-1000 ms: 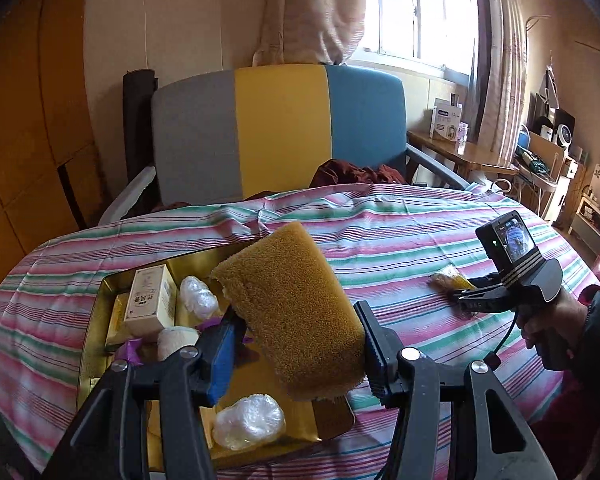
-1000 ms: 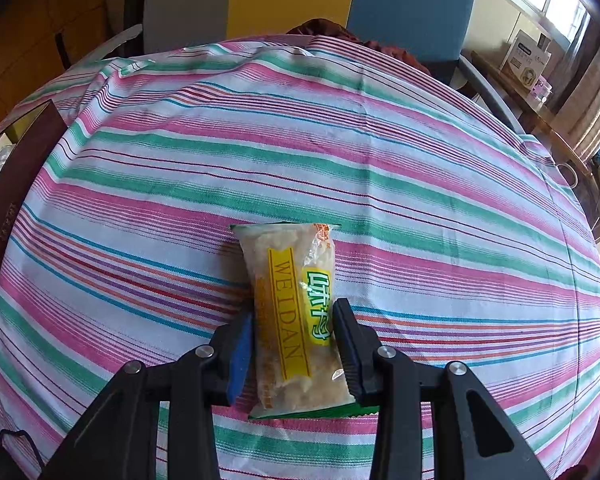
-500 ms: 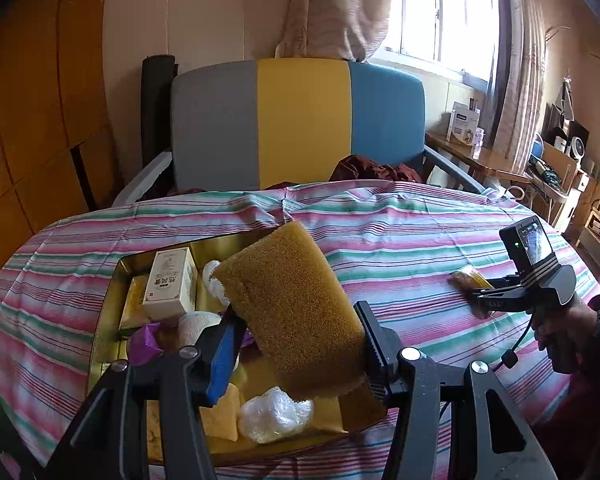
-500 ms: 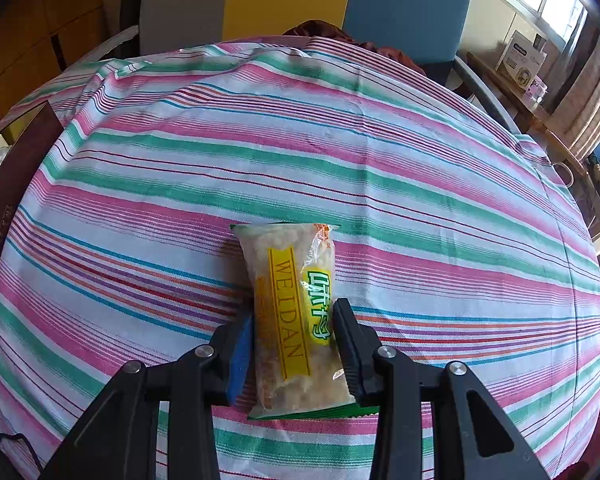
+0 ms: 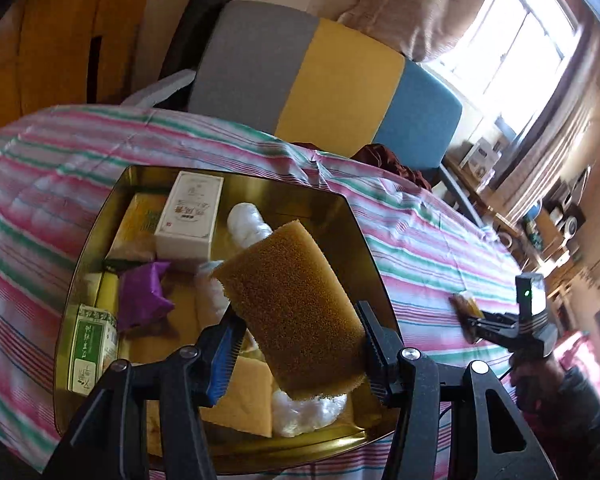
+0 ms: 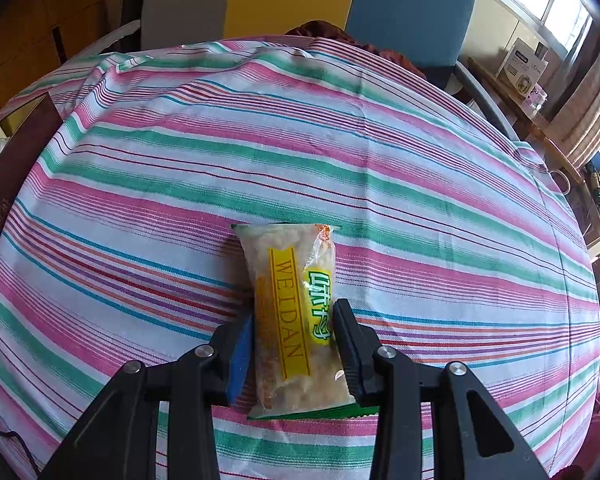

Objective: Organize objects
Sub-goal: 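Carry the sponge cake into the gold tray and release it with the left tool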

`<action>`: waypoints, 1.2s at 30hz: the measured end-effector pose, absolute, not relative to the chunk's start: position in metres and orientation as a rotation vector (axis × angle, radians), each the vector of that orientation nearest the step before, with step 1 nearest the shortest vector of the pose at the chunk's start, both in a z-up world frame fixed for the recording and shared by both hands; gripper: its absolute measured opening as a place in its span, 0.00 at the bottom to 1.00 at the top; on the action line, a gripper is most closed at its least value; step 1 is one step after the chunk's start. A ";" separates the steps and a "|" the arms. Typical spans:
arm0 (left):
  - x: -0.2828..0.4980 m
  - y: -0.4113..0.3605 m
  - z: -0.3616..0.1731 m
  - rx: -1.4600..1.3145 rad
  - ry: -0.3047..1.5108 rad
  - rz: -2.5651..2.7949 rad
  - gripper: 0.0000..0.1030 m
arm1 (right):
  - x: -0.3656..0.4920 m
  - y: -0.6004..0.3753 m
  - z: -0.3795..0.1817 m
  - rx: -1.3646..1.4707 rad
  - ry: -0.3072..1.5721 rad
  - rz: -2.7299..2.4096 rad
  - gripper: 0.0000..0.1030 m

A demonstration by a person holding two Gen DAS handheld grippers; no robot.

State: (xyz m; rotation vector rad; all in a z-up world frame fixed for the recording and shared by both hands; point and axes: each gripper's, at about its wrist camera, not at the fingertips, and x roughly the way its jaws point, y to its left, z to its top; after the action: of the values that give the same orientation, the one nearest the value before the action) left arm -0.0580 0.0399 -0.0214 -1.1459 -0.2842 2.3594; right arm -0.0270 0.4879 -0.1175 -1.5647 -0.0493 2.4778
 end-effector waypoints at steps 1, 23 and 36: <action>-0.059 0.037 -0.022 -1.143 -0.298 2.350 0.53 | -0.027 0.487 -0.117 -1.565 -0.053 2.478 0.38; -0.062 0.101 -0.075 -1.310 0.109 2.387 0.62 | -0.029 0.486 -0.118 -1.567 -0.088 2.476 0.37; -0.040 0.080 -0.039 -1.123 0.127 2.538 0.73 | -0.029 0.475 -0.113 -1.584 -0.081 2.391 0.36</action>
State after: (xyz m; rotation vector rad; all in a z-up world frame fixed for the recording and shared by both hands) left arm -0.0401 0.0795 -0.0389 -1.1230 0.1267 2.5380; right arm -0.0294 0.4748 -0.1132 -1.5840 -0.0811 2.3914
